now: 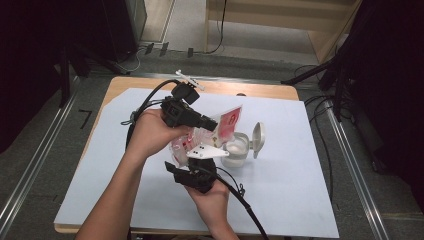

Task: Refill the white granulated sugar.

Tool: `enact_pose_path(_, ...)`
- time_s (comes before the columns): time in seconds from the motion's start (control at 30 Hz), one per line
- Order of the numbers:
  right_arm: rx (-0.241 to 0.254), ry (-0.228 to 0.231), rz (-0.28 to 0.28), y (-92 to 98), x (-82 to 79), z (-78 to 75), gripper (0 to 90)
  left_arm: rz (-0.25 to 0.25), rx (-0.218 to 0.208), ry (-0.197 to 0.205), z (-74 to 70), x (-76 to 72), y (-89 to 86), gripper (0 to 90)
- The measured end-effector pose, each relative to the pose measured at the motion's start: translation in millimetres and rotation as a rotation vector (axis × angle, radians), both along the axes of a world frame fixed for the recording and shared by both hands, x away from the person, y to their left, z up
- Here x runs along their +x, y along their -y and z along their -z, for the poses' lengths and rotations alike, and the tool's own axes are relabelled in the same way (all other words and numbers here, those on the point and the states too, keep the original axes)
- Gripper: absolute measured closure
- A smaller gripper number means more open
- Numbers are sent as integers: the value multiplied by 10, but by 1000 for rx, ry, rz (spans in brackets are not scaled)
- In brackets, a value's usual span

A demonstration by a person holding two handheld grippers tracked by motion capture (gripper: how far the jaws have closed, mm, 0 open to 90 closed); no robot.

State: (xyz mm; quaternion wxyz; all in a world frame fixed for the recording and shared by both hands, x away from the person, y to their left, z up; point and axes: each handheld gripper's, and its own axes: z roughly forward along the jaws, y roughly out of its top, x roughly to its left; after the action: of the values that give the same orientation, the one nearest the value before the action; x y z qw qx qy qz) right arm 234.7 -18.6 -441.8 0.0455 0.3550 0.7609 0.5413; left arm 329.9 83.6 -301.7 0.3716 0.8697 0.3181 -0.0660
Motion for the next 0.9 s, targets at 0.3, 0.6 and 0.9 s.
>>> enact_pose_path(0.3, -18, -20, 0, 13, 5, 85, 563, 8, 8, -18, 38, 5, -43, 860)
enact_pose_path(0.6, -45, -10, -2, -37, 7, 151, 569, 23, -28, -22, 108, -11, -172, 877)
enact_pose_path(0.9, -39, -9, 14, -10, 19, 178, 576, 21, -59, -22, 90, -29, -316, 883)
